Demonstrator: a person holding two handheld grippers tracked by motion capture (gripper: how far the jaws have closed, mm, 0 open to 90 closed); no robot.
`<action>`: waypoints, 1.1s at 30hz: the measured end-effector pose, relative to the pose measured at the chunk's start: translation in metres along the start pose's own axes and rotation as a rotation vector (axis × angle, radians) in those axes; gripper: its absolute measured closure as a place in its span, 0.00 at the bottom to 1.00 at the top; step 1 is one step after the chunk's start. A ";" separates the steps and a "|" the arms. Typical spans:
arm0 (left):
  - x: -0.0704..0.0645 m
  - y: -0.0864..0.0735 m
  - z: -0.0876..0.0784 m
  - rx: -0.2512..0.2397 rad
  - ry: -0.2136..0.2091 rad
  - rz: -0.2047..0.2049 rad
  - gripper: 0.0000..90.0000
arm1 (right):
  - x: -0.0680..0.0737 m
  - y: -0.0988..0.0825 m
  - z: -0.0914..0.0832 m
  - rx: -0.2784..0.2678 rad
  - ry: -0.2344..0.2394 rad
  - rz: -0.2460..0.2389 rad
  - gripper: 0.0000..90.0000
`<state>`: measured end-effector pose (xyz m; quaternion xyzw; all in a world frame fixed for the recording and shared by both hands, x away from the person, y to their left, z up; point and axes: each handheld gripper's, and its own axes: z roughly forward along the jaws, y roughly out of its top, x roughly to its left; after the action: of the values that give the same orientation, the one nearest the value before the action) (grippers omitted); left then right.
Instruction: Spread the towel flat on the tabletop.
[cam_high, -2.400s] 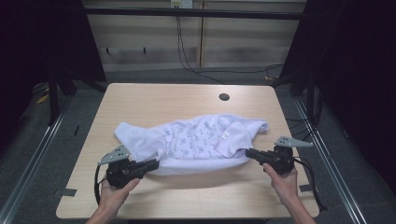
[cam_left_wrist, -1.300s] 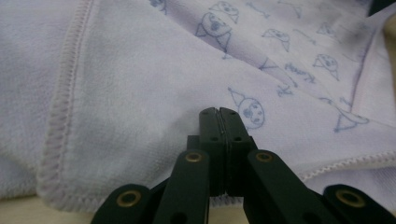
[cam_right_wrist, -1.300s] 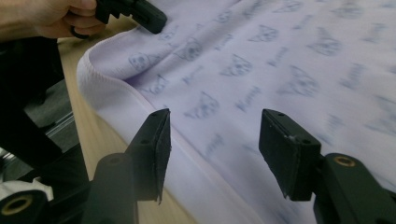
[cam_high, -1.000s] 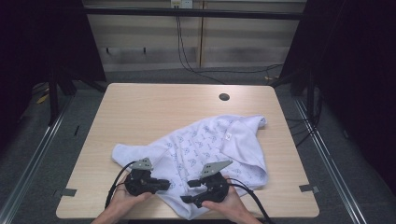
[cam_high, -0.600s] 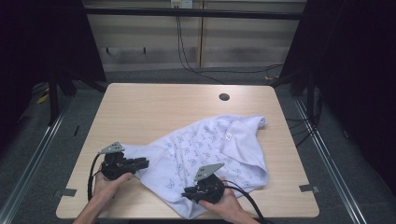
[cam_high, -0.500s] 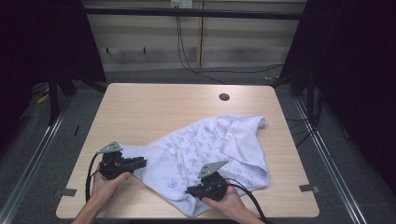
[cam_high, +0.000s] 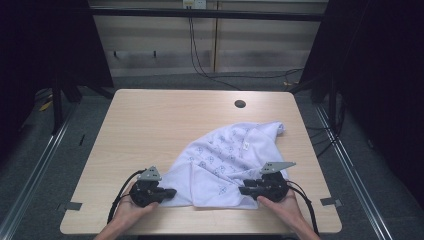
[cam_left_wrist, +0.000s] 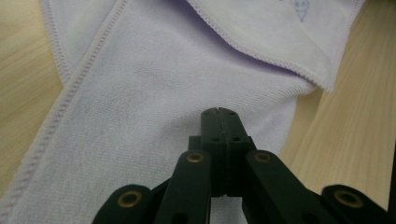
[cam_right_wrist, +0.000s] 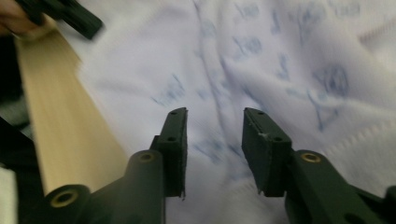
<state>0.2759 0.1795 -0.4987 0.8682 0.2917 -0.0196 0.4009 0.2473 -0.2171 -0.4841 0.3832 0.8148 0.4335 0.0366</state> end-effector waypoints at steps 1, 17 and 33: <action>0.000 0.000 0.000 0.000 0.000 0.000 1.00 | 0.000 0.000 0.000 0.000 0.000 0.000 0.66; 0.048 -0.015 -0.043 -0.150 0.068 -0.172 0.95 | 0.081 0.040 0.095 0.073 0.220 -0.162 0.60; 0.058 -0.014 -0.028 -0.068 0.087 -0.151 0.94 | 0.077 0.031 0.095 0.054 0.164 -0.166 0.90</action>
<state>0.3108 0.2347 -0.5042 0.8298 0.3738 -0.0022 0.4143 0.2488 -0.0920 -0.4999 0.2785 0.8554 0.4367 -0.0047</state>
